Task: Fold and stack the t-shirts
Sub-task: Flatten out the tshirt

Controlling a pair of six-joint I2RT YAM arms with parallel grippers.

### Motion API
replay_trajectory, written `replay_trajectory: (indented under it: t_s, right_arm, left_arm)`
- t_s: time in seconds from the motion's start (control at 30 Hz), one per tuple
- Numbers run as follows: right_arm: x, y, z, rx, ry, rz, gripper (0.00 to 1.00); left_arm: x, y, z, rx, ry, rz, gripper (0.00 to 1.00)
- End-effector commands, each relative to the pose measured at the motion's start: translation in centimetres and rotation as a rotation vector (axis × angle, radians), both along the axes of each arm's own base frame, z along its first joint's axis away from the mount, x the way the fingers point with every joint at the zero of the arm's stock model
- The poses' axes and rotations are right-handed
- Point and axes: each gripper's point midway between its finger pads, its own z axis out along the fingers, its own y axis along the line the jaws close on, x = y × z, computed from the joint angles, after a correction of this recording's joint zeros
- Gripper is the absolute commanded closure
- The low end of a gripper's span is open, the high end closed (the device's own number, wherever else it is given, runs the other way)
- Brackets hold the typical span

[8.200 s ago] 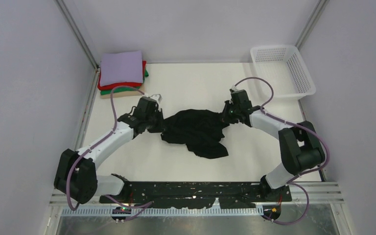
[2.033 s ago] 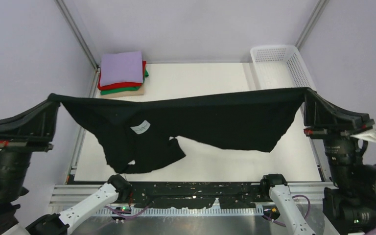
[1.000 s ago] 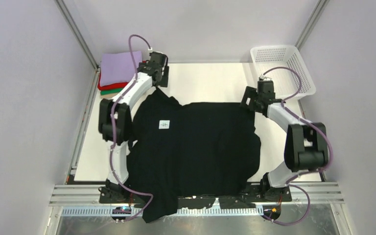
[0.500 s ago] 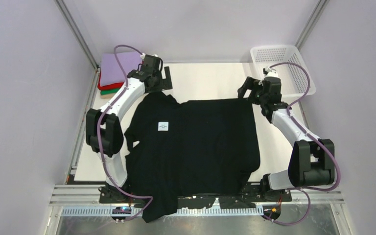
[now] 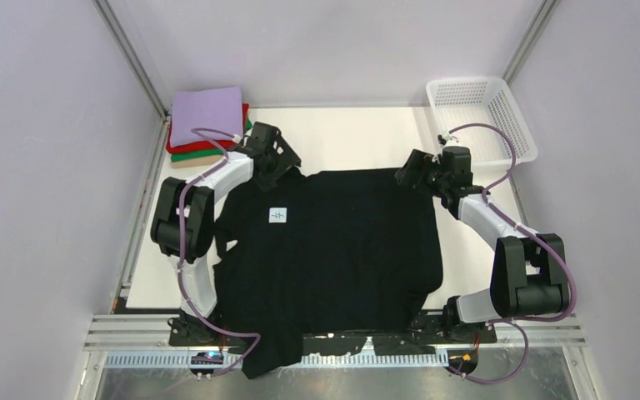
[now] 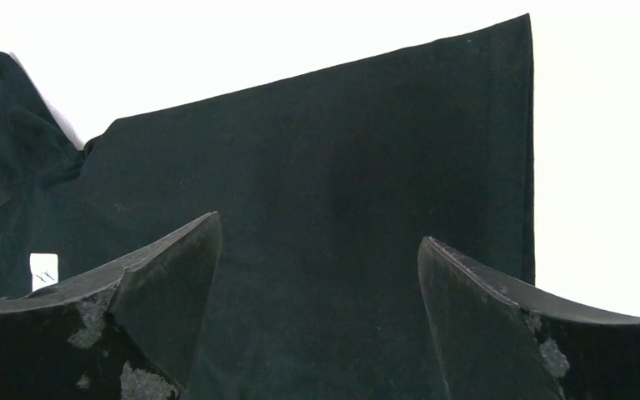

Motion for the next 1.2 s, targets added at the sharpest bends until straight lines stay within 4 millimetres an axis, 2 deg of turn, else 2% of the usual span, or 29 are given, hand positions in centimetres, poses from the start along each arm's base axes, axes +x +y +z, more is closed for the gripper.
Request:
replay_trajectory:
  t_s: [0.0,0.2,0.4,0.53,0.7,0.73,0.8,0.83,0.9,0.97,1.03,1.13,1.17]
  right_arm:
    - [0.8,0.7,1.2,0.025,-0.054,0.028,0.04]
    - [0.6,0.8,1.1,0.026,-0.046,0.041,0.05]
    - [0.7,0.5,1.4,0.015,-0.044,0.038,0.05]
    - [0.6,0.0,1.7,0.002,-0.050,0.024,0.05]
    - [0.8,-0.4,1.2,-0.008,-0.037,0.016,0.05]
    - [0.9,-0.5,1.1,-0.008,-0.033,0.013,0.05]
    - [0.9,-0.6,1.0,-0.009,-0.031,0.009,0.04]
    - [1.0,-0.7,0.9,-0.011,-0.029,0.007,0.05]
    - [1.1,-0.9,0.8,-0.010,-0.025,0.001,0.05]
    - [1.1,-1.1,0.7,-0.016,-0.013,-0.001,0.05]
    - [0.7,-1.3,0.6,-0.028,0.007,-0.004,0.04]
    - [0.2,-1.7,0.5,-0.049,0.036,-0.023,0.05]
    - [0.0,-1.6,0.5,-0.054,0.043,-0.025,0.05]
  left_arm:
    - [3.7,-0.5,0.0,-0.143,-0.081,0.251,0.00]
    - [6.0,-0.3,-0.5,-0.163,-0.141,0.401,0.00]
    - [8.5,-1.3,-1.5,-0.185,-0.141,0.429,0.00]
    - [10.3,-2.2,-0.7,-0.181,-0.180,0.402,0.00]
    - [13.2,-4.8,1.5,-0.147,-0.270,0.301,0.00]
    - [13.7,-5.1,0.9,-0.136,-0.262,0.289,0.00]
    - [15.0,-6.5,1.7,-0.165,-0.282,0.235,0.00]
    - [15.4,-7.4,1.0,-0.175,-0.269,0.204,0.00]
    - [16.1,-9.0,1.5,-0.196,-0.267,0.129,0.00]
    - [16.1,-10.0,3.1,-0.198,-0.282,0.052,0.00]
    - [15.7,-10.5,5.8,-0.191,-0.328,-0.036,0.00]
    - [13.2,-11.0,11.0,-0.171,-0.401,-0.197,0.00]
    - [11.9,-10.7,11.7,-0.146,-0.400,-0.242,0.01]
